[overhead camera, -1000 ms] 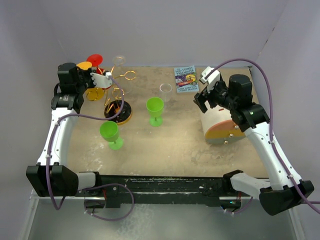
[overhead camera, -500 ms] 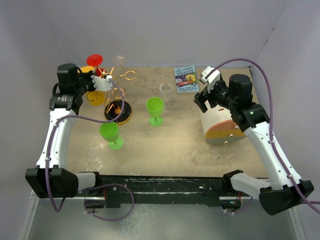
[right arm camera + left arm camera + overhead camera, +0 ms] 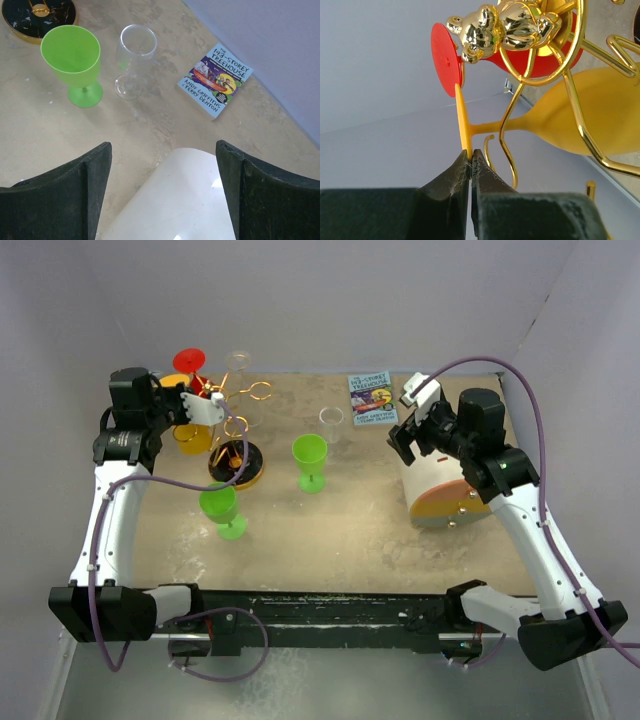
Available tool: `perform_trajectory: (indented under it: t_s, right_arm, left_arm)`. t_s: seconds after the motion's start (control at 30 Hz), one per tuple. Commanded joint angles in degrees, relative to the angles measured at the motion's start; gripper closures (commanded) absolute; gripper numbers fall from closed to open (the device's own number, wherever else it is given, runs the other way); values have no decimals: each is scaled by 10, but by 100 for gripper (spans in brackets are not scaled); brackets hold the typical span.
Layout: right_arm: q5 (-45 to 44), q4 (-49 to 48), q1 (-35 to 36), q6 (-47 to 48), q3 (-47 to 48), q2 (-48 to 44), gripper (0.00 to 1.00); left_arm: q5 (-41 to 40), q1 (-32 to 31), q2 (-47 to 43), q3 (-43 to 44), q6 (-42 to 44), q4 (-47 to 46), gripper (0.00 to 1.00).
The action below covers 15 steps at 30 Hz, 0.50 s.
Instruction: Place the wine glass upside down on the wine glass rack
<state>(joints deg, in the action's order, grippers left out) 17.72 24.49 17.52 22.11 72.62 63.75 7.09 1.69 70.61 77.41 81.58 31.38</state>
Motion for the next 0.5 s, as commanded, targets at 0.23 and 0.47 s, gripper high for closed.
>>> perform_trajectory:
  t_s: [0.23,0.47]
  right_arm:
    - [20,-20,-6,3,-4,0,14]
    - [23,-19,-7,3,-3,1,13]
  left_arm:
    - [8,-3,-32,21,-15,8,92]
    - [6,-3,-39,20,-18,20,91]
